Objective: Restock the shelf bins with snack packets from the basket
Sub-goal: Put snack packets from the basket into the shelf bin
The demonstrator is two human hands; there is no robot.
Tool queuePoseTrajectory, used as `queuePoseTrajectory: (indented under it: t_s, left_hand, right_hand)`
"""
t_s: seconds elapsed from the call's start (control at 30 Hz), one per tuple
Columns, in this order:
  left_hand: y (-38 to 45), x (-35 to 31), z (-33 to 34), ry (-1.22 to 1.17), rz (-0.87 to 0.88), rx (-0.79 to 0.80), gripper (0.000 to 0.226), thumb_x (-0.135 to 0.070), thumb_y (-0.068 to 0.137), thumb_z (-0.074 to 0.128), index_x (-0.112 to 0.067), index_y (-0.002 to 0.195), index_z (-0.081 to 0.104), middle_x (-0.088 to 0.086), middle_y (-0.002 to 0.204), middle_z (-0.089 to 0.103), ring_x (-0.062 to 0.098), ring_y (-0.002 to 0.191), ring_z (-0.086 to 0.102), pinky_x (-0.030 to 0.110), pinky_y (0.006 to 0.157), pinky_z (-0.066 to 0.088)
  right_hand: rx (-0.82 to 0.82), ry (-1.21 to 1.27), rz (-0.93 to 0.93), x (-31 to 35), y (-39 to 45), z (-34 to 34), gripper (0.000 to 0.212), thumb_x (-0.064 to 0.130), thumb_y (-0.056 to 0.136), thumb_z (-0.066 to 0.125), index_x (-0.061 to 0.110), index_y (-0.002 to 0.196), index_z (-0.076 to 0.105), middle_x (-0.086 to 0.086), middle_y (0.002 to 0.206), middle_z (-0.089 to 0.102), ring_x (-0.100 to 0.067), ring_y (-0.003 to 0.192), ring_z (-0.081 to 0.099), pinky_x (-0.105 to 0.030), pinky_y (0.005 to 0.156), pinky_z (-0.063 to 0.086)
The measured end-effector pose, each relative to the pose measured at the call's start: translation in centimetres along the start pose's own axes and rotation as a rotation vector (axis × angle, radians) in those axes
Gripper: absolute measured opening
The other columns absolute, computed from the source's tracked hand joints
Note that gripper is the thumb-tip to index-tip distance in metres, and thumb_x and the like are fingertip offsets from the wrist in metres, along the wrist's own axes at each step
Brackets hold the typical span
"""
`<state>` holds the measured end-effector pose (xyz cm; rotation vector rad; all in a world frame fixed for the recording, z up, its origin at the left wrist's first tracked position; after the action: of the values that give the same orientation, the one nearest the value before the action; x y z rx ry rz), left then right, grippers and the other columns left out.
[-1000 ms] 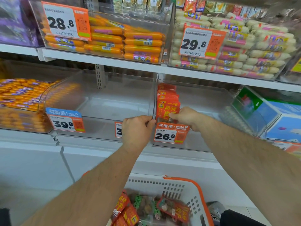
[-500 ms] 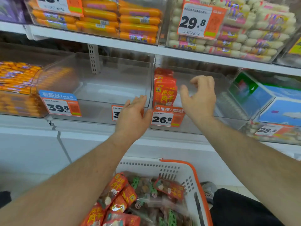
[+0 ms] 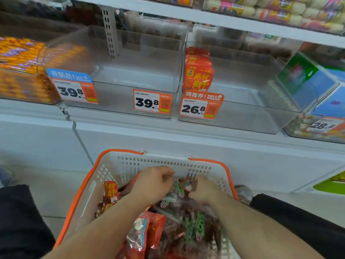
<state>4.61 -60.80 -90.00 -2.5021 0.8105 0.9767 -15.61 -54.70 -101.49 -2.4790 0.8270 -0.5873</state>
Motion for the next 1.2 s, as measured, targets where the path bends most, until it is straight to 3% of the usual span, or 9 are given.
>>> queuePoseTrajectory:
  t_s: [0.13, 0.4, 0.53, 0.67, 0.9, 1.0, 1.07, 1.13, 1.2]
  left_hand:
    - [0.1, 0.7, 0.4, 0.002, -0.032, 0.017, 0.030, -0.018, 0.091, 0.060, -0.021, 0.119, 0.070, -0.005, 0.116, 0.071, 0.010, 0.106, 0.064, 0.026, 0.094, 0.049]
    - [0.2, 1.6, 1.8, -0.010, -0.070, 0.108, 0.030, -0.022, 0.092, 0.060, -0.023, 0.120, 0.069, -0.006, 0.121, 0.067, 0.008, 0.107, 0.061, 0.023, 0.096, 0.047]
    - [0.3, 2.1, 1.5, -0.176, -0.157, 0.109, 0.034, -0.016, 0.093, 0.058, -0.017, 0.127, 0.063, -0.002, 0.125, 0.064, 0.008, 0.105, 0.058, 0.023, 0.092, 0.046]
    - [0.3, 2.0, 0.8, -0.518, -0.305, 0.110, 0.045, -0.022, 0.091, 0.066, -0.016, 0.133, 0.055, -0.001, 0.127, 0.058, 0.011, 0.107, 0.054, 0.022, 0.089, 0.039]
    - [-0.1, -0.8, 0.5, -1.057, -0.334, 0.410, 0.028, -0.022, 0.085, 0.071, -0.014, 0.111, 0.067, 0.005, 0.098, 0.071, 0.022, 0.088, 0.068, 0.038, 0.079, 0.054]
    - [0.4, -1.6, -0.1, -1.116, -0.264, 0.254, 0.020, -0.003, 0.085, 0.068, -0.014, 0.103, 0.067, 0.002, 0.085, 0.072, 0.014, 0.073, 0.067, 0.025, 0.060, 0.047]
    - [1.0, -1.7, -0.9, -1.053, -0.199, 0.108, 0.022, 0.001, 0.084, 0.070, -0.014, 0.099, 0.066, 0.004, 0.086, 0.074, 0.015, 0.074, 0.069, 0.026, 0.058, 0.049]
    - [1.5, -2.3, -1.9, -0.955, -0.092, 0.012, 0.030, -0.003, 0.078, 0.077, -0.015, 0.103, 0.067, 0.008, 0.095, 0.075, 0.026, 0.086, 0.071, 0.040, 0.070, 0.057]
    - [1.6, -3.2, -2.8, -0.862, -0.006, -0.053, 0.034, -0.003, 0.077, 0.079, -0.017, 0.106, 0.066, 0.004, 0.093, 0.075, 0.025, 0.083, 0.070, 0.043, 0.071, 0.057]
  right_hand:
    - [0.051, -0.031, 0.053, -1.1, -0.6, 2.0, 0.105, 0.056, 0.061, 0.071, 0.026, 0.149, 0.023, -0.003, 0.147, 0.043, -0.027, 0.125, 0.050, -0.042, 0.103, 0.045]
    - [-0.021, -0.416, -0.122, 0.8, -3.6, 0.5, 0.029, 0.008, 0.091, 0.057, 0.013, 0.119, 0.062, -0.009, 0.120, 0.062, -0.027, 0.106, 0.062, -0.039, 0.090, 0.054]
    - [-0.077, -0.503, -0.211, 3.0, -4.9, -4.4, 0.023, 0.010, 0.096, 0.051, 0.008, 0.114, 0.065, -0.011, 0.112, 0.066, -0.031, 0.105, 0.062, -0.033, 0.077, 0.044]
    - [-0.152, -0.697, -0.607, 6.2, -6.8, -8.9, 0.036, -0.001, 0.082, 0.057, 0.019, 0.108, 0.073, -0.006, 0.101, 0.071, -0.029, 0.095, 0.063, -0.034, 0.077, 0.047]
    - [-0.645, -0.307, -1.151, 8.6, -12.2, -14.6, 0.047, 0.001, 0.069, 0.065, 0.032, 0.102, 0.077, 0.010, 0.115, 0.071, -0.018, 0.118, 0.050, -0.036, 0.099, 0.033]
    - [-0.807, -0.178, -1.070, 8.2, -13.3, -15.9, 0.050, -0.002, 0.073, 0.060, 0.028, 0.111, 0.074, -0.002, 0.136, 0.060, -0.025, 0.126, 0.048, -0.040, 0.102, 0.033]
    - [-0.806, 0.081, -0.891, 7.9, -14.1, -16.8, 0.065, -0.011, 0.076, 0.053, 0.027, 0.128, 0.063, -0.003, 0.142, 0.051, -0.022, 0.128, 0.047, -0.022, 0.106, 0.033]
    - [-0.652, 0.464, -0.657, 7.9, -14.7, -17.4, 0.071, -0.012, 0.079, 0.057, 0.031, 0.135, 0.050, 0.007, 0.135, 0.049, -0.014, 0.115, 0.053, -0.004, 0.088, 0.040]
    - [-0.460, 0.758, -0.530, 8.3, -14.7, -17.5, 0.053, 0.001, 0.083, 0.069, 0.030, 0.125, 0.057, 0.010, 0.121, 0.062, -0.010, 0.098, 0.062, -0.015, 0.075, 0.050]
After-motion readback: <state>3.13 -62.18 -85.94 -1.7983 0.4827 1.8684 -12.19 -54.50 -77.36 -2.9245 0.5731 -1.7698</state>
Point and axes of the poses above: each hand's wrist, its own y-axis towards the middle knuckle, its own z-axis out of the palm, x = y × z, the point moved 4 cm from there along y, towards the middle knuckle
